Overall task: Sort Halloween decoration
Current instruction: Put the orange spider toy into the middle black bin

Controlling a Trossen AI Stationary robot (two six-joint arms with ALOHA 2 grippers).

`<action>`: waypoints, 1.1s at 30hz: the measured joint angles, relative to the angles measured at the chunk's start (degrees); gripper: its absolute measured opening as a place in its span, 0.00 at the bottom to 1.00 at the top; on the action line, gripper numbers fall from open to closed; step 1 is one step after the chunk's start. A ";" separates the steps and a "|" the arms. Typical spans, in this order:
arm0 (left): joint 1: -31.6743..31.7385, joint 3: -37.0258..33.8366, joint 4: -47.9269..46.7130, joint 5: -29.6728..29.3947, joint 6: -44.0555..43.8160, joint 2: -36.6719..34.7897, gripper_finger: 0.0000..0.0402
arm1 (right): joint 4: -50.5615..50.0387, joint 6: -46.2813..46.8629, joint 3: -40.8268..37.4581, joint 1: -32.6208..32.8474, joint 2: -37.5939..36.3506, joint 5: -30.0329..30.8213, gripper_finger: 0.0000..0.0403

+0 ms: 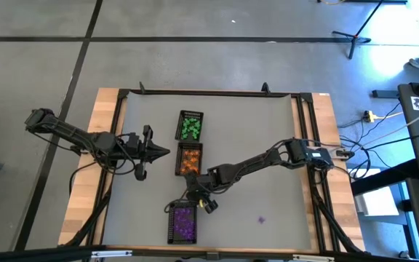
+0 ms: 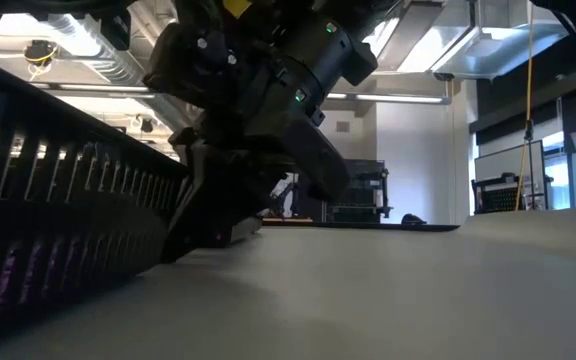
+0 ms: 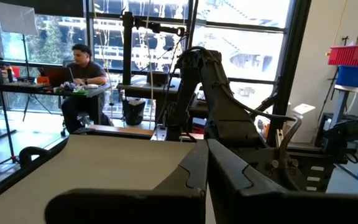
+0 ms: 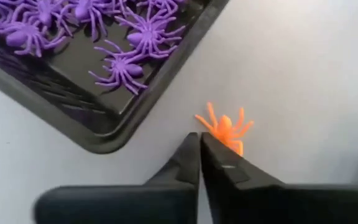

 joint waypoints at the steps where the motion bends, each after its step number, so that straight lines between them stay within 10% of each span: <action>1: 0.00 0.00 0.00 0.00 0.00 0.01 0.00 | -0.04 0.18 0.00 0.00 0.00 0.22 0.02; 33: 0.00 0.00 -0.02 0.22 0.00 0.00 0.00 | -8.49 4.86 -0.31 2.45 -8.76 9.86 0.00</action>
